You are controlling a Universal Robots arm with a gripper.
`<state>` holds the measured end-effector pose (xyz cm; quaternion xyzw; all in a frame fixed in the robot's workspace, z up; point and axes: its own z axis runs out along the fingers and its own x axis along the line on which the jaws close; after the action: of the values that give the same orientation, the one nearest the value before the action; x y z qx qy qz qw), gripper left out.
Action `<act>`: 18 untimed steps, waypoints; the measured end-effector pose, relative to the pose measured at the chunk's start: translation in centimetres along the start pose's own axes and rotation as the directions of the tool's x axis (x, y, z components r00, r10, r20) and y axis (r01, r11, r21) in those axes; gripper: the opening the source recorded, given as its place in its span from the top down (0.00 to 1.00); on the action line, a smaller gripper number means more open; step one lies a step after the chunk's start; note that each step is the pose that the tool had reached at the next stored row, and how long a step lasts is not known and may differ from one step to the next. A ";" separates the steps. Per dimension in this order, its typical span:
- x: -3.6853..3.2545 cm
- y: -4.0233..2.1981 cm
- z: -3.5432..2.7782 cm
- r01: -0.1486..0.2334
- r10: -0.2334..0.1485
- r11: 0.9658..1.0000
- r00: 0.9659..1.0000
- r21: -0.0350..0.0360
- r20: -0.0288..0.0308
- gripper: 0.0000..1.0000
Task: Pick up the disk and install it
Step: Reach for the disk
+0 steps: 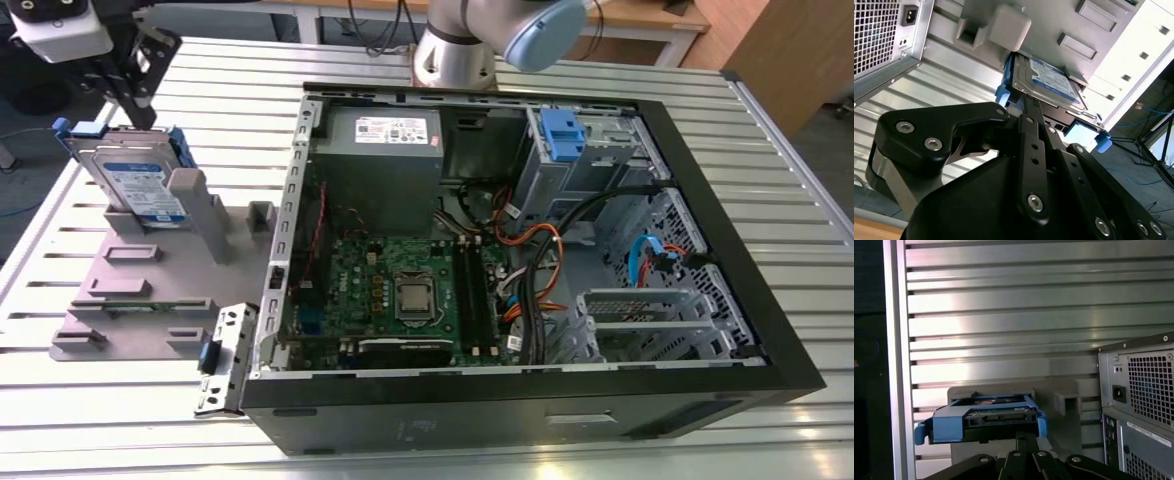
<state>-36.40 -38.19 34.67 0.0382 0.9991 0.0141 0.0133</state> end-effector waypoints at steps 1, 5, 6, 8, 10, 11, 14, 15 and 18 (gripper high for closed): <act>0.18 0.01 0.07 0.000 0.000 1.000 1.000 0.000 0.000 0.89; 0.84 0.04 0.38 0.000 0.000 1.000 1.000 0.001 0.000 0.89; 1.01 0.04 0.46 0.000 0.000 1.000 1.000 0.002 0.000 0.89; 1.38 0.04 0.59 0.000 0.000 1.000 1.000 0.002 0.000 0.89; 1.74 0.05 0.69 0.000 0.000 1.000 1.000 0.002 0.000 0.89; 1.91 0.05 0.75 0.000 0.000 1.000 1.000 0.002 0.000 0.89; 2.37 0.08 0.89 0.000 0.000 1.000 1.000 0.002 0.000 0.89; 2.53 0.09 0.93 0.000 0.000 1.000 1.000 0.002 0.000 0.89; 2.83 0.10 1.00 0.000 0.000 1.000 1.000 0.002 0.000 0.89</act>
<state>-39.19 -37.85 33.59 0.0383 0.9991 0.0130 0.0134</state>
